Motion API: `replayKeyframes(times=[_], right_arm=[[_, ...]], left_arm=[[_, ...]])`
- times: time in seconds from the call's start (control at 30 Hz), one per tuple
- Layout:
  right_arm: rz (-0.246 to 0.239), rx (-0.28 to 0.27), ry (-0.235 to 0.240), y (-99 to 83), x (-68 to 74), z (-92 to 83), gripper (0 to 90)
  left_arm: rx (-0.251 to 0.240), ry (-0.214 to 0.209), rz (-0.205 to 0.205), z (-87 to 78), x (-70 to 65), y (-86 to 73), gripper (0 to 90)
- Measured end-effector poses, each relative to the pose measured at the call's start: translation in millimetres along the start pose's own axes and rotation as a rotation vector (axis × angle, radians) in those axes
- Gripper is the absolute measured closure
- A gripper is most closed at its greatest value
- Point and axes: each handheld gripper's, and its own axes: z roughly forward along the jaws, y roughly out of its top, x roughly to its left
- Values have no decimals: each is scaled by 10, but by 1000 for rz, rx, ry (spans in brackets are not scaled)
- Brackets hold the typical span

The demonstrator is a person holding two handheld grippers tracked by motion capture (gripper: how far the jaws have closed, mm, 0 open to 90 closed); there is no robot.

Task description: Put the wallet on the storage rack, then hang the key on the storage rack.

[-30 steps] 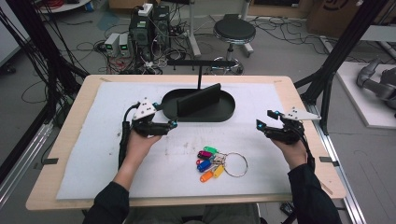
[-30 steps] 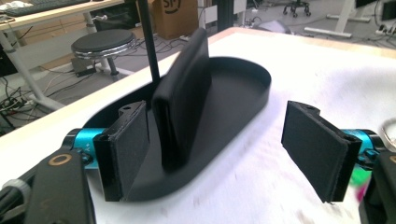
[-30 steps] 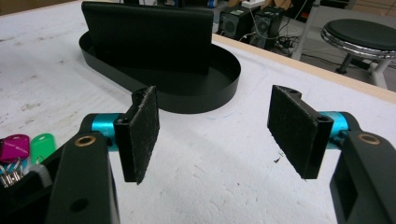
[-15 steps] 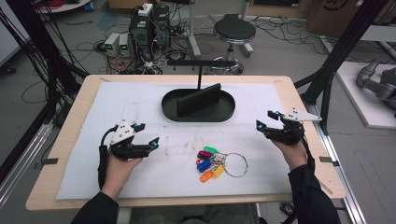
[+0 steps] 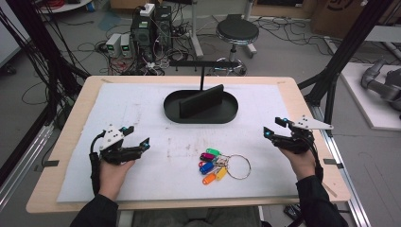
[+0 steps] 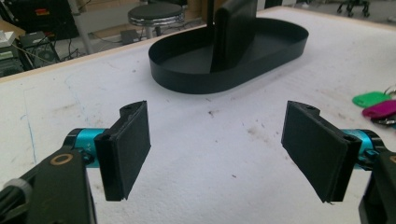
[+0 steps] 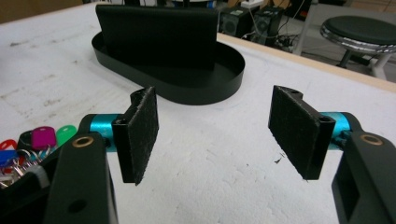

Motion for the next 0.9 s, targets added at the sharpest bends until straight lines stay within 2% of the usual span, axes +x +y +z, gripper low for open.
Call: replayKeyframes(times=[0.1, 0.2, 0.23, 0.27, 0.3, 0.33, 0.53, 0.6, 0.63, 0.7, 0.77, 0.83, 0.9], right_arm=[[-4, -9, -3, -1, -13, -39, 338], [-5, -5, -7, -7, -22, -51, 335], [-2, -4, -9, -21, -38, -70, 334], [-2, -4, -9, -21, -38, -70, 334], [2, -6, -12, -27, -39, -78, 332], [0, -15, -20, -30, -42, -92, 317], [-8, -26, -21, -31, -29, -74, 330], [-40, -41, 3, -44, 15, -58, 365], [-56, -58, 12, -60, 32, -54, 373], [-62, -54, 46, -86, 52, -32, 377], [-61, -50, 63, -97, 57, -18, 373], [-70, -73, 111, -118, 75, 11, 352], [-93, -56, 131, -128, 95, 38, 330]], left_arm=[[-11, 15, 19, 6, 2, 0, 238], [-17, 22, 19, 17, 28, 2, 241], [-23, 14, 2, 21, 52, -11, 242], [-23, 14, 2, 21, 52, -11, 249], [-30, -3, -8, 20, 63, -24, 249], [-44, -22, -12, 19, 71, -41, 295], [-58, -16, -7, -5, 52, -81, 295], [-72, -20, -19, -18, 45, -86, 293], [-82, -37, -34, -19, 37, -88, 293], [-86, -47, -40, -17, 32, -89, 293], [-80, -58, -42, -6, 22, -87, 293], [-70, -64, -49, 14, 12, -93, 293], [-60, -70, -56, 27, 18, -97, 282]])
